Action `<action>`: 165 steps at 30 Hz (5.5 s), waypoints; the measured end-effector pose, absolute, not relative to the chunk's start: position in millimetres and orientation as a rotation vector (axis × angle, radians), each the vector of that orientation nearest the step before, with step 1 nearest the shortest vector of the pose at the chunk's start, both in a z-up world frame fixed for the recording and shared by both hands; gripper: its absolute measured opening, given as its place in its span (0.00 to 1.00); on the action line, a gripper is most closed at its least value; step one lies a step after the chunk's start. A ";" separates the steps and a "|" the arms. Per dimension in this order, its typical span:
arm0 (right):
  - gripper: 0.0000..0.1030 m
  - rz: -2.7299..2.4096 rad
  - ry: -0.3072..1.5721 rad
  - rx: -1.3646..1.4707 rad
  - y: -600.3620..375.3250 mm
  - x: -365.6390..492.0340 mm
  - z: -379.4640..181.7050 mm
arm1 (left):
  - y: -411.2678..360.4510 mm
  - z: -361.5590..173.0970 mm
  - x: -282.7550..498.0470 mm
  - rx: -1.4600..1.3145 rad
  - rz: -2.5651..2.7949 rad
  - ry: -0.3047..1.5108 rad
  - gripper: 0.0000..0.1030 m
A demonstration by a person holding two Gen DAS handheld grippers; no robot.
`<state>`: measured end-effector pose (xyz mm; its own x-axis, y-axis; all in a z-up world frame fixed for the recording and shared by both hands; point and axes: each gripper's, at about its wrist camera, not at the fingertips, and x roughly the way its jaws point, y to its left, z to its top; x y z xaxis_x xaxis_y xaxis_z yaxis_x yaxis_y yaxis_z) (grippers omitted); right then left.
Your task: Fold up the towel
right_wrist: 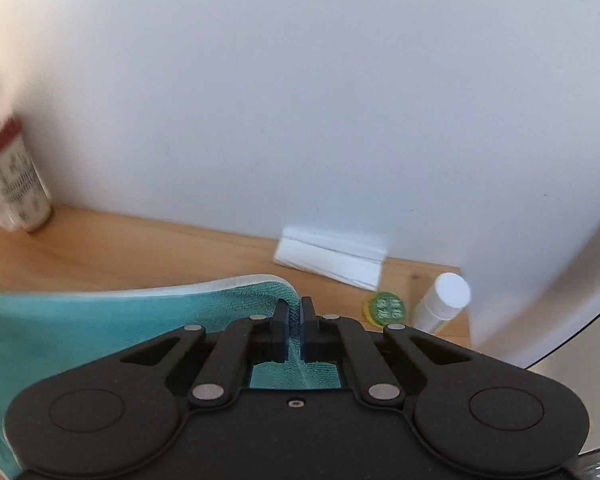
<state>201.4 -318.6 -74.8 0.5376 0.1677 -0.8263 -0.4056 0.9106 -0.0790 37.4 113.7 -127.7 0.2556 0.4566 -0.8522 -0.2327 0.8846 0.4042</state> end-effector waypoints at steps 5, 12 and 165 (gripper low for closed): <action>0.16 0.284 0.971 -0.492 -287.8 214.6 -134.3 | 114.8 -127.7 39.8 0.212 0.489 1.235 0.42; 0.37 0.266 1.009 -0.484 -311.4 196.0 -123.2 | 128.6 -112.1 43.7 0.124 0.509 1.202 0.43; 0.66 0.232 1.266 -0.363 -253.5 50.9 -152.7 | 146.2 -118.3 112.4 0.091 0.372 1.082 0.32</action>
<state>50.9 -253.5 -152.7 0.2885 -0.0289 -0.9571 -0.3659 0.9204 -0.1380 112.4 146.2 -118.3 0.4144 0.3395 -0.8444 -0.2511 0.9344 0.2525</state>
